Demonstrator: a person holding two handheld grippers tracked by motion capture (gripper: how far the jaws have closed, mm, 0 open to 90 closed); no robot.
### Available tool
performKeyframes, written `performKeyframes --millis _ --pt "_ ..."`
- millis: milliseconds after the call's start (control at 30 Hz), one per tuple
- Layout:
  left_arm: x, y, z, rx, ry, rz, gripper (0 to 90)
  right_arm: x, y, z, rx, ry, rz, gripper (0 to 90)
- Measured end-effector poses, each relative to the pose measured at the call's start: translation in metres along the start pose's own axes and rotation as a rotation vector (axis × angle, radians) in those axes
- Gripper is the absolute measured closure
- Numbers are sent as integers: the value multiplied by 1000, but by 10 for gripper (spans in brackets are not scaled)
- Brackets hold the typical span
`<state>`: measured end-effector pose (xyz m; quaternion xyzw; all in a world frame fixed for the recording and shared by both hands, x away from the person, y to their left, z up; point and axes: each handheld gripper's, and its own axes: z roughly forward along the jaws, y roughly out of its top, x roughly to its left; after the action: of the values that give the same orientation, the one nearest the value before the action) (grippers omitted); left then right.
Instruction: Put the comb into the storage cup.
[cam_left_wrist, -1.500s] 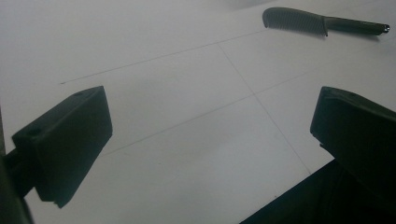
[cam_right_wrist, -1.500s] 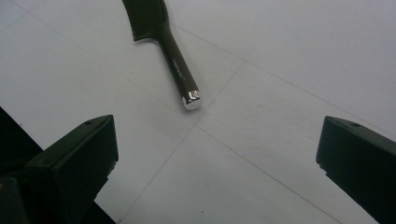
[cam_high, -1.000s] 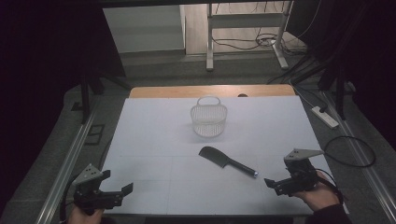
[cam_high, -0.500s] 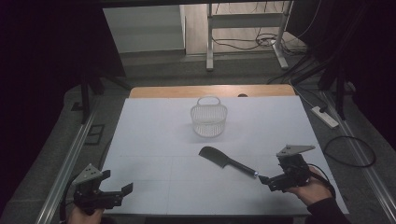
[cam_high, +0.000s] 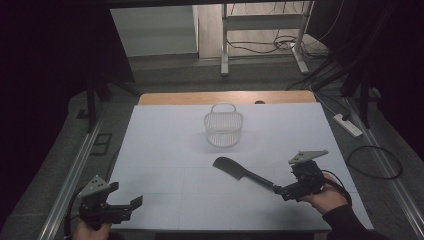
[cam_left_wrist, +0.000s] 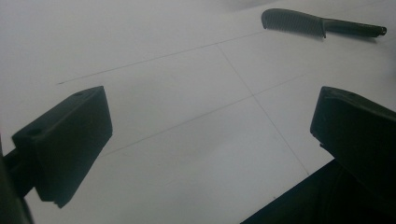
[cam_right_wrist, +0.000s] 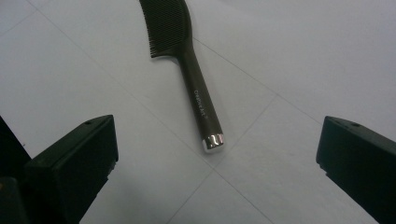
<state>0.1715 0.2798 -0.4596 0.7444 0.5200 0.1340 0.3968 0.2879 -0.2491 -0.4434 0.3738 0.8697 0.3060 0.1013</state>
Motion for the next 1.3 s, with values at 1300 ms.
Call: performKeyframes --millis 1300 --pt "2 0 0 -4 -11 -10 0 7 41 43 129 -6 -38 0"
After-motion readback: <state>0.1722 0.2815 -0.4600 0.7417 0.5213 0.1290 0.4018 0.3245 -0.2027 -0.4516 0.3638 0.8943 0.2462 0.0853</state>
